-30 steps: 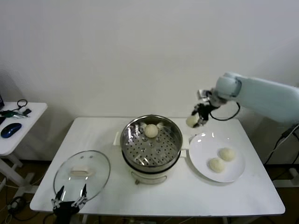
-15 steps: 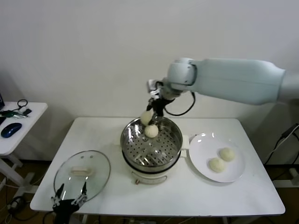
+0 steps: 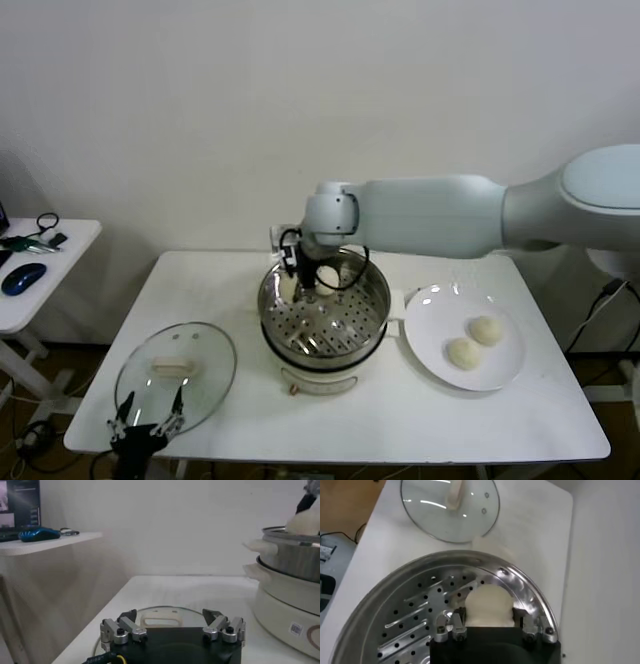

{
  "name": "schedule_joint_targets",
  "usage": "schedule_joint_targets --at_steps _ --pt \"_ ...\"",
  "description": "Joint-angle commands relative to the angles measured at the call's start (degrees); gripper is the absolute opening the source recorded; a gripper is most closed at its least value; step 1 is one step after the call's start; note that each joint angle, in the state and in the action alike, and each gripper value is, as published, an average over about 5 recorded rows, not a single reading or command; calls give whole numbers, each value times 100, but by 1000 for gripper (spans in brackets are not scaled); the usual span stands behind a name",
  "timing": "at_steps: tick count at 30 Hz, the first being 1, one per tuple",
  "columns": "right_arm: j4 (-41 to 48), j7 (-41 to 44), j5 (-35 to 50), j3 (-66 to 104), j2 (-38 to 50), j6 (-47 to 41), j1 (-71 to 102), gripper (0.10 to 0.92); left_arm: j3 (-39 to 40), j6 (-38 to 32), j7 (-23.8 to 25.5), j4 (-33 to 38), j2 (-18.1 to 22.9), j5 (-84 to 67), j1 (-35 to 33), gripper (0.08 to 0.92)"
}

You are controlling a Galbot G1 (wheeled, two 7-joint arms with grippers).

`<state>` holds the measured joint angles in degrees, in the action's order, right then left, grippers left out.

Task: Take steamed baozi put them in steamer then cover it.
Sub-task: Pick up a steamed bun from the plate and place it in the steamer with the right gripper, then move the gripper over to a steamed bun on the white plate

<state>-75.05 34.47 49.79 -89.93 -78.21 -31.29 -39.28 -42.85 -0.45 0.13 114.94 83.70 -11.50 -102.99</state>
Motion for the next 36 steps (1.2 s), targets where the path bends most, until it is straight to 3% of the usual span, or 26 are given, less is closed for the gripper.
schedule_joint_targets --at_steps 1,12,21,29,36 --pt "289 -197 -118 10 -242 -140 497 627 -4 -2 0 -19 -11 -10 12 823" --pt "300 -167 -114 18 -287 -152 522 649 -16 9 1 0 -21 -30 21 823" --pt "79 369 -418 -19 95 298 -149 814 -9 27 3 23 -15 -22 24 823" --pt "-219 1937 -770 -251 1729 1482 -1377 823 -17 44 3 -6 -37 -45 73 823" --pt "-1019 2203 -1331 -1482 3698 1625 -2003 823 -25 20 4 -76 -46 -38 161 823"
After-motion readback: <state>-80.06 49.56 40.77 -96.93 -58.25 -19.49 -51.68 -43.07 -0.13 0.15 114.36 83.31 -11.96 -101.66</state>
